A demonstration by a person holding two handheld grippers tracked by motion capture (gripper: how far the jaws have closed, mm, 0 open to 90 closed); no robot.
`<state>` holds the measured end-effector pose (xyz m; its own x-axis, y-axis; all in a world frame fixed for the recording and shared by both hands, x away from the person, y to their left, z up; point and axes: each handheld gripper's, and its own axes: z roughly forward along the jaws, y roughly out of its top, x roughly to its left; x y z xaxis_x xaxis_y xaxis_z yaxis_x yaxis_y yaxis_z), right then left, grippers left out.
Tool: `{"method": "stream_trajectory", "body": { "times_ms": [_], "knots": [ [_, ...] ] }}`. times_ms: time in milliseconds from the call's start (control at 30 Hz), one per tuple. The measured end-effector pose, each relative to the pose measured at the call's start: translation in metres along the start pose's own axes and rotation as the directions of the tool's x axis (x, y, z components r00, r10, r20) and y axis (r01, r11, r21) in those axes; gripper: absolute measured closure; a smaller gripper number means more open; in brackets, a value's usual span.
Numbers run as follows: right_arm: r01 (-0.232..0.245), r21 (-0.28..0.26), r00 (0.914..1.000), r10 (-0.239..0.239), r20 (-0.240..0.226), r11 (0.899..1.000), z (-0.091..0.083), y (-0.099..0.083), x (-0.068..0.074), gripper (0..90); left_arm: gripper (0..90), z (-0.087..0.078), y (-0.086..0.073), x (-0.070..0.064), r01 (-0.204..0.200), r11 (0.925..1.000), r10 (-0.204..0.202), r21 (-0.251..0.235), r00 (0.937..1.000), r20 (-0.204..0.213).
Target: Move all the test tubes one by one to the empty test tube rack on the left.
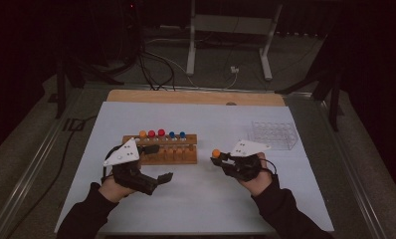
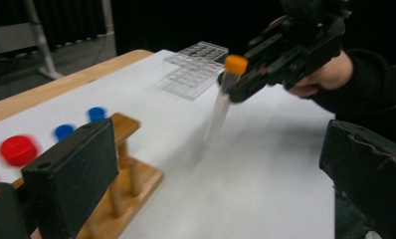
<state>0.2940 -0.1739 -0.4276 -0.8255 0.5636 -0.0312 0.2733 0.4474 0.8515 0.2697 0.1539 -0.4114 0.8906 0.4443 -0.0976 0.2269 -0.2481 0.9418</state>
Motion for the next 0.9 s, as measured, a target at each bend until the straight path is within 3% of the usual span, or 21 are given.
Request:
{"method": "stream_trajectory", "body": {
  "times_ms": [167,433,900],
  "knots": [
    [0.034,0.011,0.9983,-0.034,-0.048,0.999,0.007,0.001,0.014,74.7,8.1,0.016,0.005,-0.008,-0.016,0.9997,0.015,0.02,0.9996,0.022],
    [0.052,0.01,0.9948,-0.051,-0.088,0.999,0.01,0.004,0.025,74.7,26.8,0.043,0.012,-0.012,-0.02,0.9997,0.02,0.01,0.9977,0.064],
    [0.05,0.004,0.9939,-0.05,-0.099,0.999,0.01,0.004,0.026,74.7,54.7,0.08,0.018,-0.02,-0.086,0.9941,0.083,0.067,0.9955,0.045]
  ]
}}
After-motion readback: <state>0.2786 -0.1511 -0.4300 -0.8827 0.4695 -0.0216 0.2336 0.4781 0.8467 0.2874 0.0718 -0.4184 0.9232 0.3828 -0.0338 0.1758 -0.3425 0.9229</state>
